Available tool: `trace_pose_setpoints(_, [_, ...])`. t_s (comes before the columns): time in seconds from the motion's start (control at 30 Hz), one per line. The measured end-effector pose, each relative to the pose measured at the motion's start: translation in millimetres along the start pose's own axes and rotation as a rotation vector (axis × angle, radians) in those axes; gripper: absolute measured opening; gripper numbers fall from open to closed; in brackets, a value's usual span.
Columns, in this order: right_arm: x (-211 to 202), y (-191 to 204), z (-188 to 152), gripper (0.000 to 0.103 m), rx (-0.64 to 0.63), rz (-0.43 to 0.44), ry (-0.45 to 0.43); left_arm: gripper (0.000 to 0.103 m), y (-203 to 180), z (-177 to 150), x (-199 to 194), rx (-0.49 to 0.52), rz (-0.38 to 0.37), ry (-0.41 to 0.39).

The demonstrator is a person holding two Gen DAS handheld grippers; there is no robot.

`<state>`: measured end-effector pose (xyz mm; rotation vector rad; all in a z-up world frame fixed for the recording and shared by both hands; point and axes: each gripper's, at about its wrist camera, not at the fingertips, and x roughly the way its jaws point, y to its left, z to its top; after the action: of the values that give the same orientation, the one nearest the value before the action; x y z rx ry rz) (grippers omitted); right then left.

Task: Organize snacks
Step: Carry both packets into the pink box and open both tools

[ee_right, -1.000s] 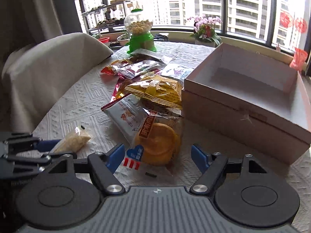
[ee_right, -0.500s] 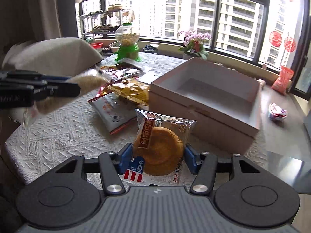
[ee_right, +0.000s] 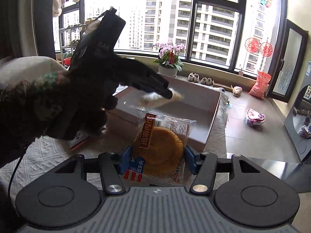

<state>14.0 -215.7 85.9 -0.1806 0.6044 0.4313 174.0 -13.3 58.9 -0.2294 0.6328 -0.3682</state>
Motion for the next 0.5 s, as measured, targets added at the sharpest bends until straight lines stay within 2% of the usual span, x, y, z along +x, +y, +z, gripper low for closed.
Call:
trace_pose_setpoints(0.1, [25,-18,30,0.056,0.010,-0.029,0.013,0.032,19,10,-31,-0.061,-0.003,-0.079])
trace_pose_setpoints(0.2, [76,-40,57,0.057,0.079,-0.033,0.065,0.032,31,12,-65,-0.061,0.039,-0.131])
trace_pose_setpoints(0.27, [110,-51,69,0.058,0.103,-0.030,0.098,0.032,38,7,-85,-0.058,0.080,-0.141])
trace_pose_setpoints(0.33, [138,-56,78,0.058,0.112,-0.078,0.126,0.032,45,-5,-105,-0.052,0.120,-0.138])
trace_pose_setpoints(0.43, [143,-43,79,0.058,0.053,-0.154,0.115,0.032,54,-26,-125,-0.042,0.144,-0.118])
trace_pose_setpoints(0.5, [124,-28,75,0.059,0.026,-0.123,0.070,0.032,58,-37,-129,-0.036,0.160,-0.107])
